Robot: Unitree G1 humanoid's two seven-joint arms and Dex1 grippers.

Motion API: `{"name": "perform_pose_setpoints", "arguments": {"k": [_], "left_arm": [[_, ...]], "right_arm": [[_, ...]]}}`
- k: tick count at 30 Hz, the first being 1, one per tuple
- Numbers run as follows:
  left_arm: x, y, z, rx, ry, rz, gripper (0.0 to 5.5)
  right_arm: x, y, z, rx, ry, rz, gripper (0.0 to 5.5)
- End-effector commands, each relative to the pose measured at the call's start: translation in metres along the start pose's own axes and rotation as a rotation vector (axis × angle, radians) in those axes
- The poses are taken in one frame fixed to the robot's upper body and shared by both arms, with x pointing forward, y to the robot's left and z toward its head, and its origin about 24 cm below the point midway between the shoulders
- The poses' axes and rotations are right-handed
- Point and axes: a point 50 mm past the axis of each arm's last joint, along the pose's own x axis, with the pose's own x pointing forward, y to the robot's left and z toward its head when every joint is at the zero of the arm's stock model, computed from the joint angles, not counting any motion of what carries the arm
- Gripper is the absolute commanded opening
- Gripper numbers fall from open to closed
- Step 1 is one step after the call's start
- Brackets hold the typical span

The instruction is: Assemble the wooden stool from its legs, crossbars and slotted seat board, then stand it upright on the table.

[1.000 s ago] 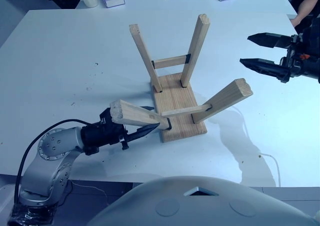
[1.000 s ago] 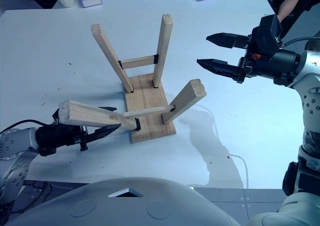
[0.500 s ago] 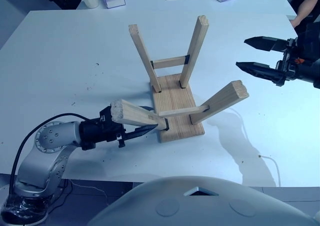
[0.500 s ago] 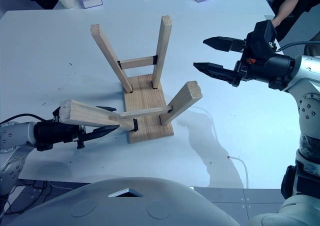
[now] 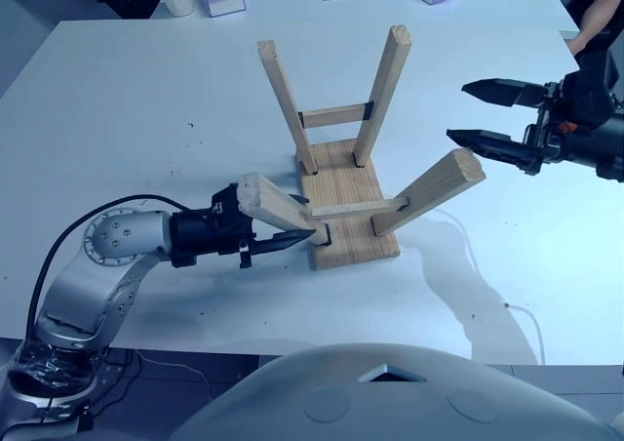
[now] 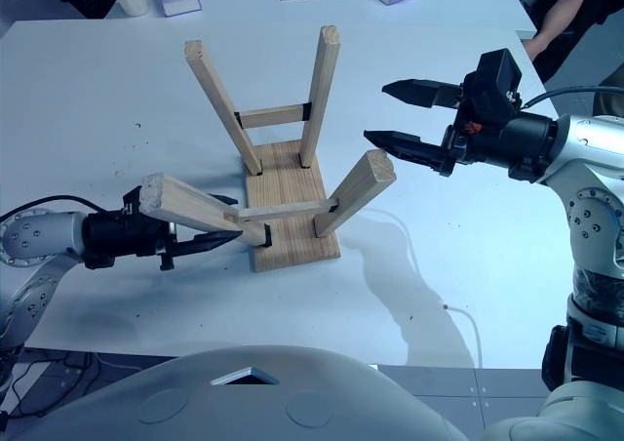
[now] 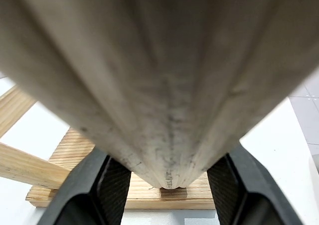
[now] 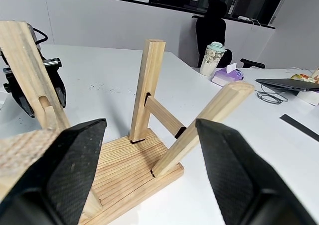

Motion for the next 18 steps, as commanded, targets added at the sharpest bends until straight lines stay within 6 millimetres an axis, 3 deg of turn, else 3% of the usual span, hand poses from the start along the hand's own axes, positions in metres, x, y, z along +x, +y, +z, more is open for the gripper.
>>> {"name": "perform_pose_setpoints", "arguments": {"k": [1, 9, 18], "left_arm": [[-0.003, 0.007, -0.033, -0.135, 0.221, 0.025, 2.05], [0.01, 0.007, -0.037, -0.096, 0.288, -0.022, 2.05], [0.017, 0.02, -0.045, -0.09, 0.339, 0.027, 2.05]], "right_arm": [[0.003, 0.004, 0.001, -0.01, -0.028, 0.002, 3.29], [0.008, 0.006, -0.001, -0.01, -0.04, 0.007, 3.29], [0.019, 0.007, 0.007, -0.024, -0.094, 0.014, 3.29]]}}
